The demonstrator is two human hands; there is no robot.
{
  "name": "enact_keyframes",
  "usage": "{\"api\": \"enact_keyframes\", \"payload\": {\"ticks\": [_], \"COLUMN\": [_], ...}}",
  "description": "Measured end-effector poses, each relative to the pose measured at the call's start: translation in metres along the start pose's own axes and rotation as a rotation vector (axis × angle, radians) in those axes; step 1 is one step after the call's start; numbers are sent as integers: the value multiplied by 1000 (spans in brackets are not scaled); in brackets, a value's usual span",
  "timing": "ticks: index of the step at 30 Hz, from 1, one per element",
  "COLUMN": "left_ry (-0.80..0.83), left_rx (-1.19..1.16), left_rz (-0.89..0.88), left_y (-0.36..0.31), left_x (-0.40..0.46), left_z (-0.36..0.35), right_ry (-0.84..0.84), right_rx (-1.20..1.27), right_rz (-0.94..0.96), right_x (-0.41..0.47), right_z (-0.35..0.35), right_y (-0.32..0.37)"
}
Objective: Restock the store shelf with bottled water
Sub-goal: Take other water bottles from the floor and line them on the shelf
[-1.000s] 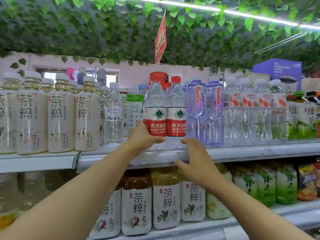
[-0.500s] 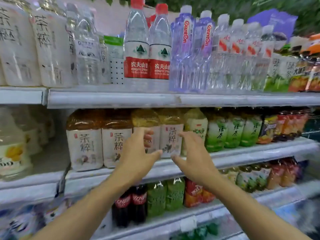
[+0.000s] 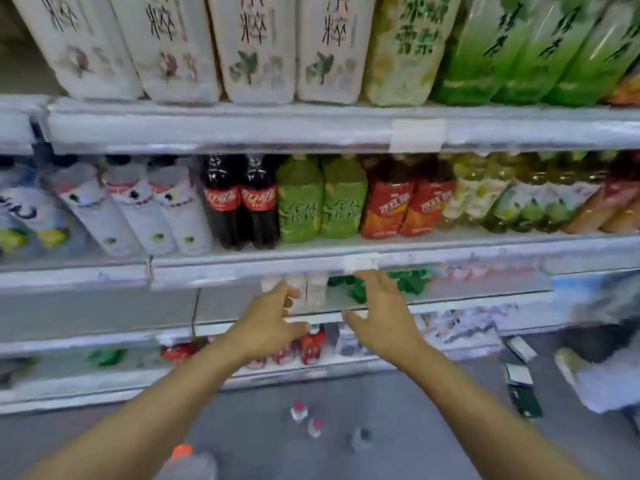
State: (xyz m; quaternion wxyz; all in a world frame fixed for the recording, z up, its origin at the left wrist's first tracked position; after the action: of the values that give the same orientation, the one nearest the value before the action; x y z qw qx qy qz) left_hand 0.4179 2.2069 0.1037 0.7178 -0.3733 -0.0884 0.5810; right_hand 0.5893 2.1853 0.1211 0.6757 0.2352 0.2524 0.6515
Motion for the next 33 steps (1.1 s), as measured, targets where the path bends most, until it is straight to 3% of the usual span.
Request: {"api": "enact_keyframes", "payload": {"ticks": [11, 18, 33], "left_ry": [214, 330, 321], "left_rx": [135, 220, 264], "left_rz": [192, 184, 162], "left_y": [130, 203, 366], "left_x": [-4, 21, 122], "left_z": [-153, -241, -415], "right_ry": [211, 300, 219], "right_rx": [128, 159, 199], "right_rz": [-288, -440, -506], "right_x": [-54, -77, -70], "right_z": [-159, -267, -482], "right_y": [-147, -223, -397]}}
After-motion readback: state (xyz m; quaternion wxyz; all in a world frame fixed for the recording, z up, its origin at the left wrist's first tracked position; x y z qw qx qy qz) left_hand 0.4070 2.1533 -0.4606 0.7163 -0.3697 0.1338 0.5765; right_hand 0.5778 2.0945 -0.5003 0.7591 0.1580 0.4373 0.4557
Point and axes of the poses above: each hand's wrist, its own x-axis towards the middle knuckle, its own z-axis out of the back of the hand, y = z × x, the point moved 6 cm from there along x, towards the middle knuckle, and after that the axes turned 8 degrees about x, right-handed, at the moved point
